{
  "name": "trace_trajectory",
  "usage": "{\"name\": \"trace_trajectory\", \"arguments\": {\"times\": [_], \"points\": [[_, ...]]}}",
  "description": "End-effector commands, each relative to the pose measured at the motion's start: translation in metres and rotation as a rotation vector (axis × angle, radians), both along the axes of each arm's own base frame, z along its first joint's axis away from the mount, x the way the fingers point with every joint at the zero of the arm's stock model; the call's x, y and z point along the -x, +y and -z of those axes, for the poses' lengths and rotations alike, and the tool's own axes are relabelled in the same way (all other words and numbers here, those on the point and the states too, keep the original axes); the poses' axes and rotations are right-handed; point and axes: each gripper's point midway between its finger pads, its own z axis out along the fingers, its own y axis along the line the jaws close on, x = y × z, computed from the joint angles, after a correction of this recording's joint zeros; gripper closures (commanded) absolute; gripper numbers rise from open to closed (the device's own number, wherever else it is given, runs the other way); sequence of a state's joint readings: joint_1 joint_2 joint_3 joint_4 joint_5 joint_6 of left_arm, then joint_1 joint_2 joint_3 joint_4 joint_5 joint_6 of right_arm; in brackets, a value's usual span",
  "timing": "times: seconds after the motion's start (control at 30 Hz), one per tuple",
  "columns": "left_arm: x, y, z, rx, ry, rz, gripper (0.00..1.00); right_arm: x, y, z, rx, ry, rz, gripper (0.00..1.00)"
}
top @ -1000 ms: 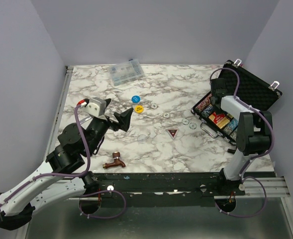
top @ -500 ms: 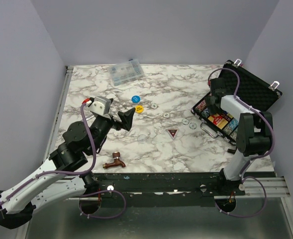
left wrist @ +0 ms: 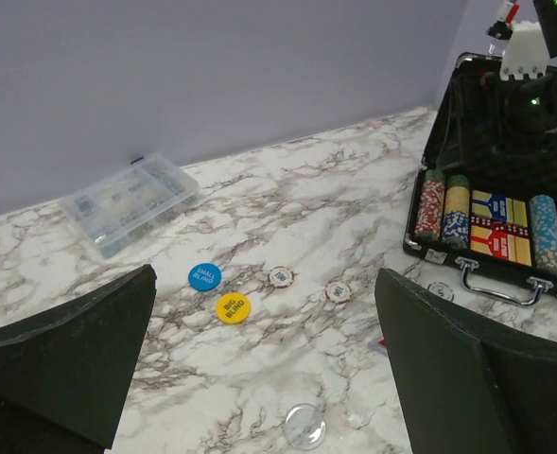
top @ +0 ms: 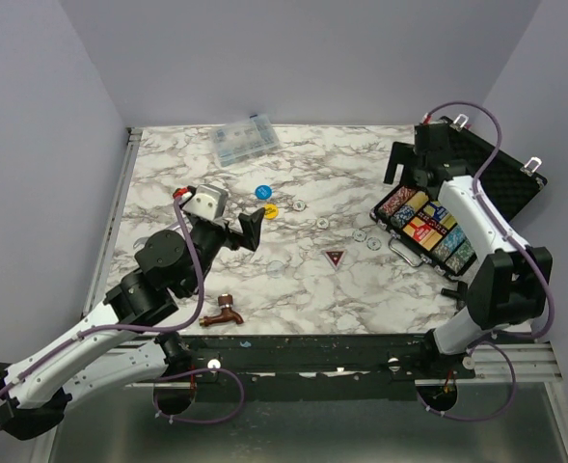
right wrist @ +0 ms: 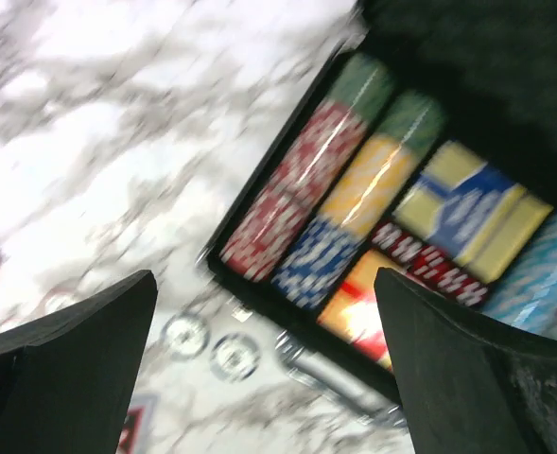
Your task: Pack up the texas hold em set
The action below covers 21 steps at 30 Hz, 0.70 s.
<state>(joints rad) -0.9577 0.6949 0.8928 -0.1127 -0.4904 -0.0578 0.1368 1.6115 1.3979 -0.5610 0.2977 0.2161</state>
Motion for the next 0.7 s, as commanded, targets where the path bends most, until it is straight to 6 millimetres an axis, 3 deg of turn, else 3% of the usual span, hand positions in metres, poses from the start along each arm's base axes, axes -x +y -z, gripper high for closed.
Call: {"name": "trace_trajectory", "arguments": {"times": [0.0, 0.07, 0.17, 0.3, 0.5, 0.67], "points": [[-0.01, 0.004, 0.006, -0.042, -0.002, -0.063, 0.01, 0.045, 0.078, 0.044, -0.398, 0.142, -0.112, 0.0], [-0.013, 0.004, 0.009, -0.069, 0.008, -0.078, 0.01, 0.056, 0.106, 0.048, -0.43, 0.128, -0.252, 0.0], [-0.016, 0.002, 0.015, -0.09, 0.016, -0.089, 0.01, 0.068, 0.128, 0.06, -0.394, 0.127, -0.368, 0.0], [-0.022, 0.002, 0.021, -0.105, 0.025, -0.119, 0.01, 0.087, 0.155, 0.09, -0.327, 0.233, -0.446, 0.0], [-0.023, -0.001, 0.027, -0.103, 0.036, -0.117, 0.01, 0.111, 0.174, 0.136, -0.203, 0.342, -0.508, 0.0], [-0.023, -0.003, 0.029, -0.103, 0.05, -0.11, 0.02, 0.117, 0.184, 0.152, -0.164, 0.371, -0.546, 0.0]]}}
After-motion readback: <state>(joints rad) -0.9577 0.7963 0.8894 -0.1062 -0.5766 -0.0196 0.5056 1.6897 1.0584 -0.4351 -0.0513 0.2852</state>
